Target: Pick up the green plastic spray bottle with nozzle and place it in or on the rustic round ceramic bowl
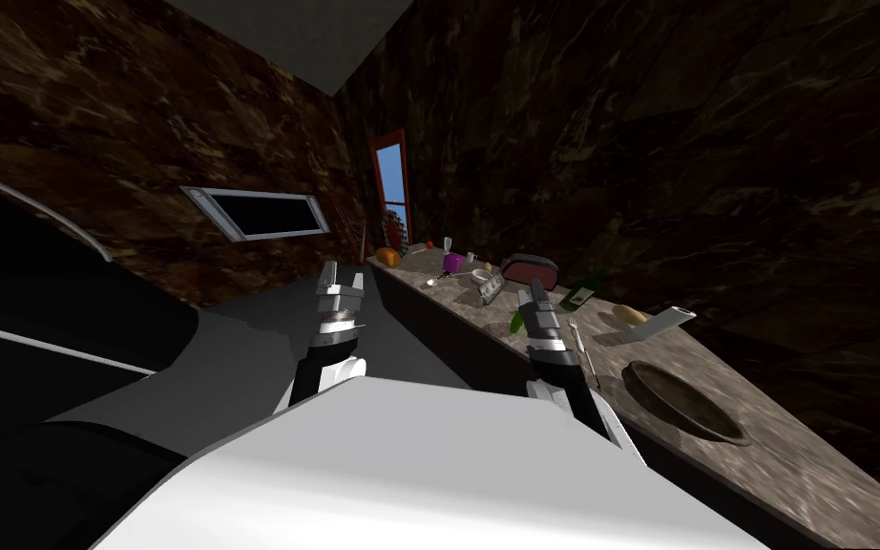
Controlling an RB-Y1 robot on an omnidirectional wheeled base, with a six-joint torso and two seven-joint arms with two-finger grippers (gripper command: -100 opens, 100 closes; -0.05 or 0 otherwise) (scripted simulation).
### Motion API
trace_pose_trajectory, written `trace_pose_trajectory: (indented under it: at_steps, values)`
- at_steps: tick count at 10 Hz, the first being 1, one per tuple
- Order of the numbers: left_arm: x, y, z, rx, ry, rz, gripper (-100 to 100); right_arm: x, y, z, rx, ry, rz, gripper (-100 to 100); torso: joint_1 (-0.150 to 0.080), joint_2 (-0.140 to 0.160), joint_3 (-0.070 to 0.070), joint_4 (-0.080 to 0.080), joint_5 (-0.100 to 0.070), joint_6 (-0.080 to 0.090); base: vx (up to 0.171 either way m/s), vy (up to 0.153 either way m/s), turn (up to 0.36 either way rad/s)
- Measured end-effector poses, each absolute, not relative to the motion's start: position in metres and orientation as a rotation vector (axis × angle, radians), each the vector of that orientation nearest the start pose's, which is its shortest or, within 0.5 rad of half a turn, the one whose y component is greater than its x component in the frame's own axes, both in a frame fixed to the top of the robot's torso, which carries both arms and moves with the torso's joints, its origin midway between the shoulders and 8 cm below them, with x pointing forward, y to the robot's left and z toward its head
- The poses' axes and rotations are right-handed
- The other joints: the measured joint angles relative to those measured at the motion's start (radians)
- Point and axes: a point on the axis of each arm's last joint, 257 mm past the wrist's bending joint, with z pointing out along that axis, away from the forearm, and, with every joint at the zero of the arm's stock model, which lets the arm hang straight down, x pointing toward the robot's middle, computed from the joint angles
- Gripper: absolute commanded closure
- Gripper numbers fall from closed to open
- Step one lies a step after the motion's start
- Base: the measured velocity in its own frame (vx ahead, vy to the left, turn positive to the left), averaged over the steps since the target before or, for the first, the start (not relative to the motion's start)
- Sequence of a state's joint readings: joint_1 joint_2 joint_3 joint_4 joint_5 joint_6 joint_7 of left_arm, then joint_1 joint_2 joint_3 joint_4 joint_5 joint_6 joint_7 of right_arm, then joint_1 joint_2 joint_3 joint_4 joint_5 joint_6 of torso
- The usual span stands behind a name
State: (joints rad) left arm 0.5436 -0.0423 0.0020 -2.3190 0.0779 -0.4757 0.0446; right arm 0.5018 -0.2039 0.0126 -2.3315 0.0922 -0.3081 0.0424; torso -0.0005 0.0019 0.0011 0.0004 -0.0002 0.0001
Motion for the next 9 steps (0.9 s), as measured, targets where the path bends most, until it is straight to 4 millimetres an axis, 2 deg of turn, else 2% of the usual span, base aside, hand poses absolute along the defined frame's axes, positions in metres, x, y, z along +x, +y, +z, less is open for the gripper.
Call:
trace_pose_trajectory:
  at_steps: [4,9]
  values:
    - [0.334,0.298,0.023,-0.769,0.527,-1.366,0,0.377,-0.264,-0.039,0.510,1.107,0.978,-100,0.000,0.000,0.000,0.000,0.000,0.000,-0.030,0.000,-0.055]
    - [0.334,0.298,0.023,-0.770,0.527,-1.366,0,0.386,-0.302,-0.087,0.473,1.295,0.720,-100,0.002,-0.002,-0.001,0.000,0.000,0.000,0.000,0.017,-0.049]
